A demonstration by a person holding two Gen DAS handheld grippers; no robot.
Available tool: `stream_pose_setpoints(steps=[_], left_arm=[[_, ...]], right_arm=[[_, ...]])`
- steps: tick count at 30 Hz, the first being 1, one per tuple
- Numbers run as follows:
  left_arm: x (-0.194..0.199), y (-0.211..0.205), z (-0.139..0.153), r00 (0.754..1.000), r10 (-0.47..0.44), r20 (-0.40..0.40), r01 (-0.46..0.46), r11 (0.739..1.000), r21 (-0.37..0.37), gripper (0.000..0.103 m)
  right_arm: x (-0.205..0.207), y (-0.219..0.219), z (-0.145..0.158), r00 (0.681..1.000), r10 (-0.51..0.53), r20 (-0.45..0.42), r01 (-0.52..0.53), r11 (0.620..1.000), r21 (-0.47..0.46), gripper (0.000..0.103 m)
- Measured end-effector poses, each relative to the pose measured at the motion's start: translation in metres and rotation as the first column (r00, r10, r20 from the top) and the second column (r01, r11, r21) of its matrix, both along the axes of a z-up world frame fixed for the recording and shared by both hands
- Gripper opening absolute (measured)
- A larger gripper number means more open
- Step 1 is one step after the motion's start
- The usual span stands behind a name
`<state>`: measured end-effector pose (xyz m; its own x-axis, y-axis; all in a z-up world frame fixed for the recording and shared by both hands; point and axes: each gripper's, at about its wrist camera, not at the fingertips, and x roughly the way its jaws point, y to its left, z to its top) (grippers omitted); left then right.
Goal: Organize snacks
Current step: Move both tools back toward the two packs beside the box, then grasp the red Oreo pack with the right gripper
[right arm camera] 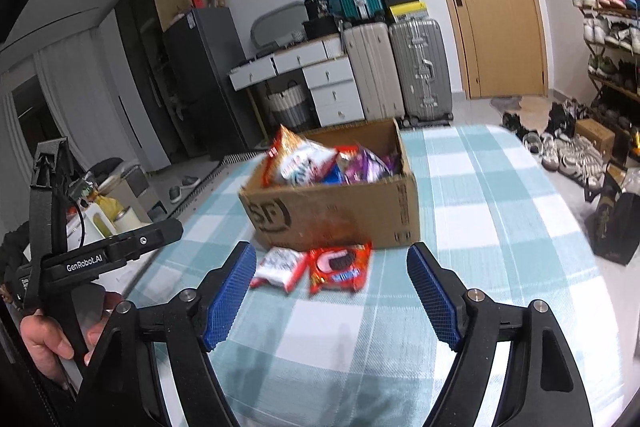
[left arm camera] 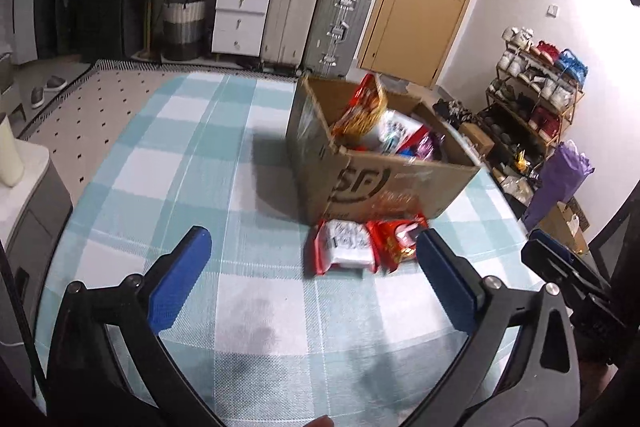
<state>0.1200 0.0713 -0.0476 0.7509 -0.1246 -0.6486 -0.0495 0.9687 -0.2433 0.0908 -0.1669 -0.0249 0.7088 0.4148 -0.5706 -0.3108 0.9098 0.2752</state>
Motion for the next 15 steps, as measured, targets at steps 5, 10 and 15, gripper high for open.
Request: stream_pose_setpoints(steps=[5,10,15], left_arm=[[0.009,0.001,-0.026,0.999,-0.003,-0.037,0.004,1.000,0.019,0.102],[0.015,0.003,-0.045,0.997,-0.011,-0.074,0.011,1.000,0.006,0.102],[0.020,0.007,-0.056,0.996,-0.008,-0.091,0.009,1.000,0.009,0.102]], right_arm=[[0.018,0.006,-0.025,0.999,0.005,-0.046,-0.006,1.000,-0.021,0.080],[0.040,0.016,-0.047,0.995,0.018,-0.098,-0.022,0.999,-0.032,0.080],[0.066,0.030,-0.070,0.987,0.025,-0.158,-0.035,0.998,-0.060,0.080]])
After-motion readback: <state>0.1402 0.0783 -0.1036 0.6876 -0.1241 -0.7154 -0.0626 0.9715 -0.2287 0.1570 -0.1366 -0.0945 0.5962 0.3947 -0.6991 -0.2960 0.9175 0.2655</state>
